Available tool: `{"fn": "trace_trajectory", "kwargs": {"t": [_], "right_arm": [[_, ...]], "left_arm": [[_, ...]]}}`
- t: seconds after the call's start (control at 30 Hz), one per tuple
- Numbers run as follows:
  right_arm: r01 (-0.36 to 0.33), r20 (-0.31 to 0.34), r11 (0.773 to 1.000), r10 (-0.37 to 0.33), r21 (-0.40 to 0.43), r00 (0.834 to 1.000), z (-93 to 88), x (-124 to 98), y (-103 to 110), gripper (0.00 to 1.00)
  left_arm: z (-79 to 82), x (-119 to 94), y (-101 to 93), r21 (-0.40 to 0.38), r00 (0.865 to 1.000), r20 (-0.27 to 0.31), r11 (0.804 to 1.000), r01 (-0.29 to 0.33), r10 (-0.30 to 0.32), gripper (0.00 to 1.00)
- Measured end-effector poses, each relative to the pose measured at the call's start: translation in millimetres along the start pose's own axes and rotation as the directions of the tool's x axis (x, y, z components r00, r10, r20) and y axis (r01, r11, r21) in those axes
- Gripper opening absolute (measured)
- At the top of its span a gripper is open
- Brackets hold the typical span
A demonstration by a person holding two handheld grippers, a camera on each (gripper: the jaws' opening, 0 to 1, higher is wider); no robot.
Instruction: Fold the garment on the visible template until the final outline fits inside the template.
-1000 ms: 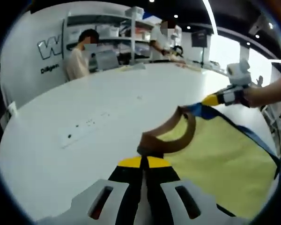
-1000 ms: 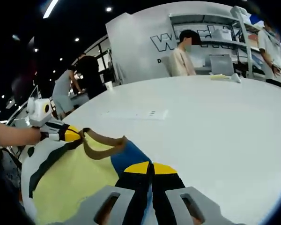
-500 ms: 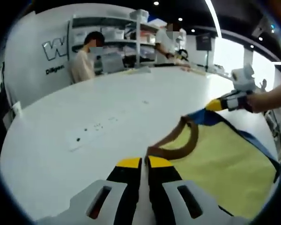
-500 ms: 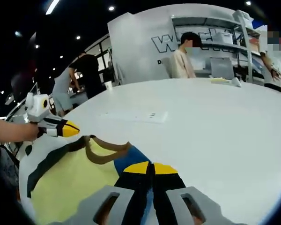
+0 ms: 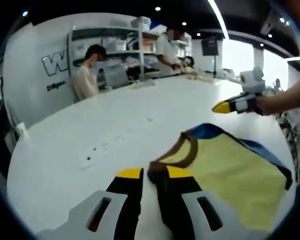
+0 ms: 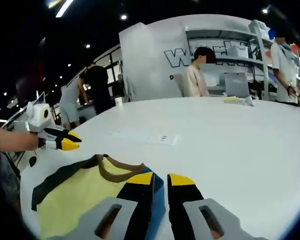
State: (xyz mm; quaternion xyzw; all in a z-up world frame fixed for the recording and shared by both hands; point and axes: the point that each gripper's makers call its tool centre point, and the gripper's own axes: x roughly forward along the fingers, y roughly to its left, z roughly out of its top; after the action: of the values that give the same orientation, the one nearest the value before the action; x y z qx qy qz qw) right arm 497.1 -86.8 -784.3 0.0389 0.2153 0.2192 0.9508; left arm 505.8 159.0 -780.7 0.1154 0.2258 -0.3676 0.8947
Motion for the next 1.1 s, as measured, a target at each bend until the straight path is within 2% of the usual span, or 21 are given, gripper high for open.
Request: {"fn": "trace_trajectory", "kwargs": {"t": [0.1, 0.13, 0.53, 0.9, 1.1], "right_arm": [[-0.001, 0.000, 1.000, 0.001, -0.001, 1.000, 0.0, -1, 1, 0.07], [-0.009, 0.005, 1.000, 0.009, 0.001, 1.000, 1.0, -13, 8, 0.07], [-0.086, -0.007, 0.996, 0.086, -0.014, 0.996, -9.5, -47, 42, 0.06], [-0.136, 0.010, 0.991, 0.136, -0.016, 0.991, -13.5, -81, 73, 0.09], [-0.155, 0.027, 0.988, 0.154, 0.028, 0.988, -29.5, -110, 94, 0.09]], "left_arm": [[-0.1, -1, -0.3, 0.000, 1.000, 0.000, 1.000, -0.001, 0.001, 0.16], [-1.0, -9, -9.2, -0.011, 1.000, 0.002, 1.000, 0.003, -0.003, 0.16], [-5.7, -34, -36.8, -0.029, 1.000, 0.002, 0.999, 0.028, -0.028, 0.16], [1.5, -62, -59.9, -0.041, 1.000, 0.014, 0.999, 0.027, -0.026, 0.20], [-5.2, -87, -87.0, -0.066, 1.000, 0.015, 0.998, 0.018, -0.017, 0.21]]}}
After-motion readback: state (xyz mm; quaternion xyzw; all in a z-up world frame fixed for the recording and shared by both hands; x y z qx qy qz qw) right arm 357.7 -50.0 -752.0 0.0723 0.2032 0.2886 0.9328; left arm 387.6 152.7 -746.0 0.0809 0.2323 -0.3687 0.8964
